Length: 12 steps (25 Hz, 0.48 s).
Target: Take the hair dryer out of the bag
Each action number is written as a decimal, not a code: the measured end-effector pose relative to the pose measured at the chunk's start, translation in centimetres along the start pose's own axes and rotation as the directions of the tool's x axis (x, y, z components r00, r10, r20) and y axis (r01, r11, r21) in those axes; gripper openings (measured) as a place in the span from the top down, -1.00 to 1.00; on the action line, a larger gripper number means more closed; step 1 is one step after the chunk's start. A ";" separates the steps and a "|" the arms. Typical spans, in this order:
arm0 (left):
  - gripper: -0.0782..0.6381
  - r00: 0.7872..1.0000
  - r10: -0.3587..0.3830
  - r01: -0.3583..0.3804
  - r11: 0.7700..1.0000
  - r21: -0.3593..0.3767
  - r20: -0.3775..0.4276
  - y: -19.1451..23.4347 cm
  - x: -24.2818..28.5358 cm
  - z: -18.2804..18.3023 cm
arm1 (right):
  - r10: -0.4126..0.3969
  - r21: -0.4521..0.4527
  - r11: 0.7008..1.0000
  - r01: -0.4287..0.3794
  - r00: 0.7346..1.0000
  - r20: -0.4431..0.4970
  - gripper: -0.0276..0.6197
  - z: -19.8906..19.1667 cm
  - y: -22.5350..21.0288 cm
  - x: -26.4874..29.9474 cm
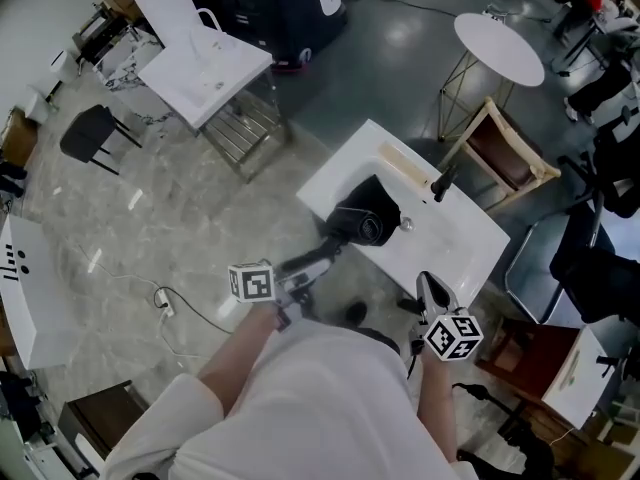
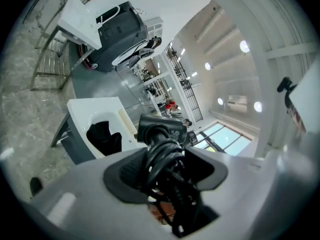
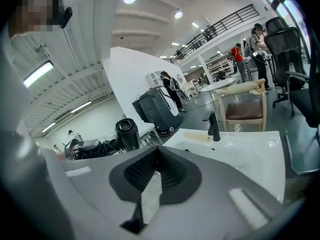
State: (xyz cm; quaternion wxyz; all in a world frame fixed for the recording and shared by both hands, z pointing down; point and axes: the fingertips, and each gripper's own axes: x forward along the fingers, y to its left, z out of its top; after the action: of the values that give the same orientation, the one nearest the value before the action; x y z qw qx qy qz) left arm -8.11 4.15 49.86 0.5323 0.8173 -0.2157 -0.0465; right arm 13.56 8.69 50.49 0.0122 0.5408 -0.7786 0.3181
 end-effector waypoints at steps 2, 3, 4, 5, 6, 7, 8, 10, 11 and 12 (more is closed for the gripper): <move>0.14 1.000 0.010 -0.009 1.000 0.012 -0.016 0.6 -0.7 0.4 | 0.008 -0.003 1.000 -0.008 1.000 0.021 0.90 0.3 0.9 0.1; 0.14 1.000 0.011 -0.011 1.000 0.016 -0.020 0.8 -1.0 0.6 | 0.008 -0.004 1.000 -0.007 1.000 0.027 0.90 0.3 1.3 0.3; 0.14 1.000 0.003 -0.003 1.000 0.015 -0.021 0.8 -1.2 0.9 | 0.005 -0.003 1.000 -0.004 0.999 0.032 0.90 0.3 1.5 0.4; 0.14 1.000 -0.012 0.012 1.000 0.010 -0.021 0.5 -1.2 1.3 | 0.000 0.001 1.000 0.000 0.999 0.037 0.90 0.4 1.7 0.5; 0.14 0.999 -0.027 0.027 1.000 0.007 -0.020 0.1 -1.3 1.6 | -0.005 0.006 1.000 0.005 0.999 0.041 0.90 0.5 1.8 0.5; 0.14 0.999 -0.034 0.035 0.999 0.007 -0.021 0.0 -1.3 1.8 | -0.011 0.012 1.000 0.011 0.999 0.044 0.90 0.6 1.9 0.5; 0.14 0.999 -0.036 0.036 0.999 0.011 -0.024 0.1 -1.3 2.0 | -0.016 0.015 1.000 0.016 0.999 0.046 0.90 0.7 1.9 0.6; 0.14 0.999 -0.035 0.036 0.999 0.018 -0.037 0.1 -1.4 2.2 | -0.022 0.016 1.000 0.021 0.999 0.049 0.90 0.9 2.0 0.7; 0.14 0.998 -0.037 0.038 0.999 0.019 -0.042 0.1 -1.4 2.4 | -0.023 0.013 1.000 0.022 0.999 0.049 0.90 1.0 2.2 0.8; 0.14 0.998 -0.038 0.039 0.999 0.019 -0.045 0.2 -1.4 2.5 | -0.024 0.010 1.000 0.023 0.999 0.049 0.90 1.1 2.3 0.9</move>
State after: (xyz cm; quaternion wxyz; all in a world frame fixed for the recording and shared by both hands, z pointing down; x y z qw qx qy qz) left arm -10.16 2.53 48.72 0.5279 0.8274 -0.1885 -0.0364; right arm 11.60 7.82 48.88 -0.0057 0.5575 -0.7708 0.3084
